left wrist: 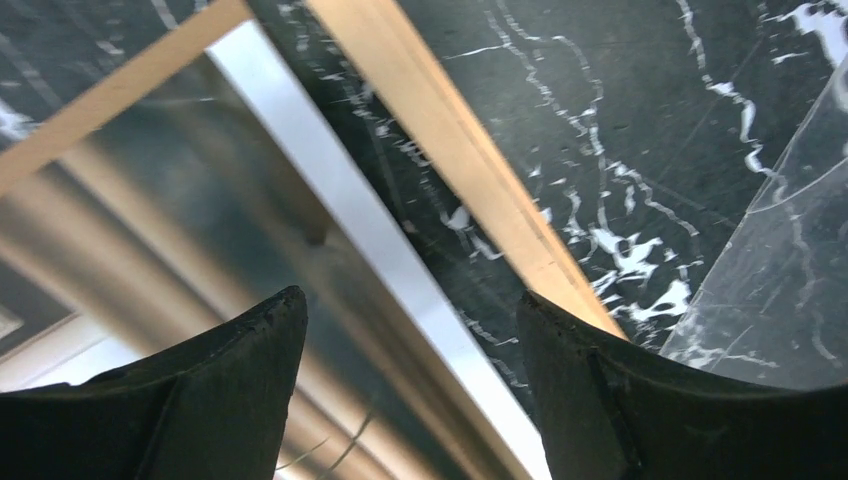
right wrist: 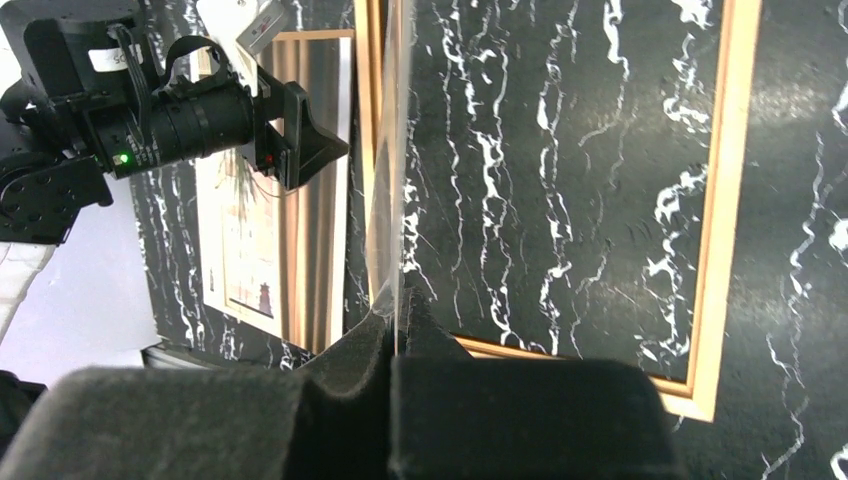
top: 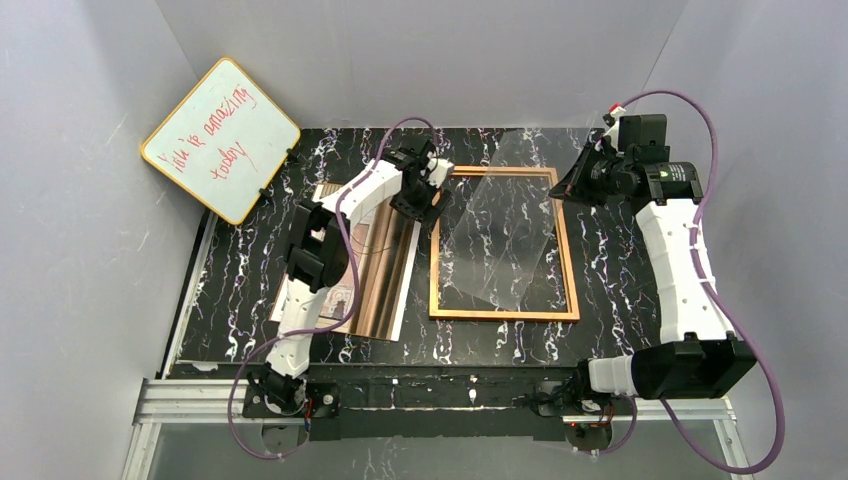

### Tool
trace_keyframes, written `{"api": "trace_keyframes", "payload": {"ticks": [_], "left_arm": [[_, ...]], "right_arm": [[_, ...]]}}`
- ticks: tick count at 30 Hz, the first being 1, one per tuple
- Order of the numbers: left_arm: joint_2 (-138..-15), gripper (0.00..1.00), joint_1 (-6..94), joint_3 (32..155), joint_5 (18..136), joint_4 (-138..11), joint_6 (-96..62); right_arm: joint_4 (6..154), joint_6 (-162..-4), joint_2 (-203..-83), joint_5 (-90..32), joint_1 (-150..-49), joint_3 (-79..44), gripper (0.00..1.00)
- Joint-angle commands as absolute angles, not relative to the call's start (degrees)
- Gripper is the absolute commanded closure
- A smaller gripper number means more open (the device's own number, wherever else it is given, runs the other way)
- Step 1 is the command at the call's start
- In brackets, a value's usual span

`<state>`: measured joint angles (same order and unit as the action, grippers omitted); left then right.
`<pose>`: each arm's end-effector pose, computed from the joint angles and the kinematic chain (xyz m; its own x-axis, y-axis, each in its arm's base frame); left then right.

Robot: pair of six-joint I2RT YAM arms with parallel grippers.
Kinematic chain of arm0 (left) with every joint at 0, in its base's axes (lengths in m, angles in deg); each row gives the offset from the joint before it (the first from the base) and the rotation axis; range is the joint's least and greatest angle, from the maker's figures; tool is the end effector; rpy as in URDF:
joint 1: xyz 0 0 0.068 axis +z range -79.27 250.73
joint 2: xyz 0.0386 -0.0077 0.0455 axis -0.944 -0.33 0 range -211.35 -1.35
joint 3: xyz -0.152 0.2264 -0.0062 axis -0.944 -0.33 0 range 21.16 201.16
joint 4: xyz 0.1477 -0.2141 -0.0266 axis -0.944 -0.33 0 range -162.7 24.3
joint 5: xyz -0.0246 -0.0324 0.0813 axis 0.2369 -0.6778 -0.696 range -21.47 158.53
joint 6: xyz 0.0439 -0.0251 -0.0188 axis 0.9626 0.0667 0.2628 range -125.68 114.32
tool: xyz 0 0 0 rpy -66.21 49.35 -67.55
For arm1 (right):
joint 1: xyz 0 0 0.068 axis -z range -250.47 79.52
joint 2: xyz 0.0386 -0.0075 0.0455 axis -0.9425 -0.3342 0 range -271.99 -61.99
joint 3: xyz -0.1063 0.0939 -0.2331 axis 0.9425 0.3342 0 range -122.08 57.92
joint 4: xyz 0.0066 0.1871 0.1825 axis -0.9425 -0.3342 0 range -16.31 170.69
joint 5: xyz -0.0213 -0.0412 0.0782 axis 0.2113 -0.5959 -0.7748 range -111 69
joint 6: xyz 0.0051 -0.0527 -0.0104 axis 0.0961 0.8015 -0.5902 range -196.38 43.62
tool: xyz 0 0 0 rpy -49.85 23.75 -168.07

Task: Put the photo into the frame
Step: Move the photo frame to the center of the board.

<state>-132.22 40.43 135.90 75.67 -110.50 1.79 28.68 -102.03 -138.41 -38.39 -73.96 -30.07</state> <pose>0.4276 -0.2551 0.2070 -0.6764 0.5446 -0.4959 0.6461 0.7619 -0.0446 0.2671 0.0269 0.4080 -0.7071 0.3709 -0.6021 0.0234 0.8632 0.5042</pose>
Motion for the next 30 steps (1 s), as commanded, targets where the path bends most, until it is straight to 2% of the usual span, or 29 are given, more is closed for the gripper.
{"api": "trace_keyframes", "payload": {"ticks": [1,13,20,25,30], "left_arm": [[-132.97,0.29,38.77,138.10,80.96,-111.76,-4.51],[-132.61,0.48,36.84,130.40,80.98,-108.67,-4.05],[-129.96,0.58,36.20,122.31,75.08,-105.61,2.12],[-127.57,0.59,36.19,116.63,71.14,-104.43,6.89],[-125.72,0.59,36.19,116.39,70.64,-102.69,7.07]], "right_arm": [[24.96,-100.81,-136.34,-34.04,-73.90,-32.55,0.99],[26.01,-101.71,-137.41,-36.20,-73.90,-30.92,0.99],[27.63,-102.14,-138.29,-37.50,-73.96,-29.00,0.99],[29.70,-102.52,-139.10,-41.04,-74.05,-27.89,0.99],[31.60,-104.82,-139.75,-39.72,-74.00,-25.91,0.99]]}}
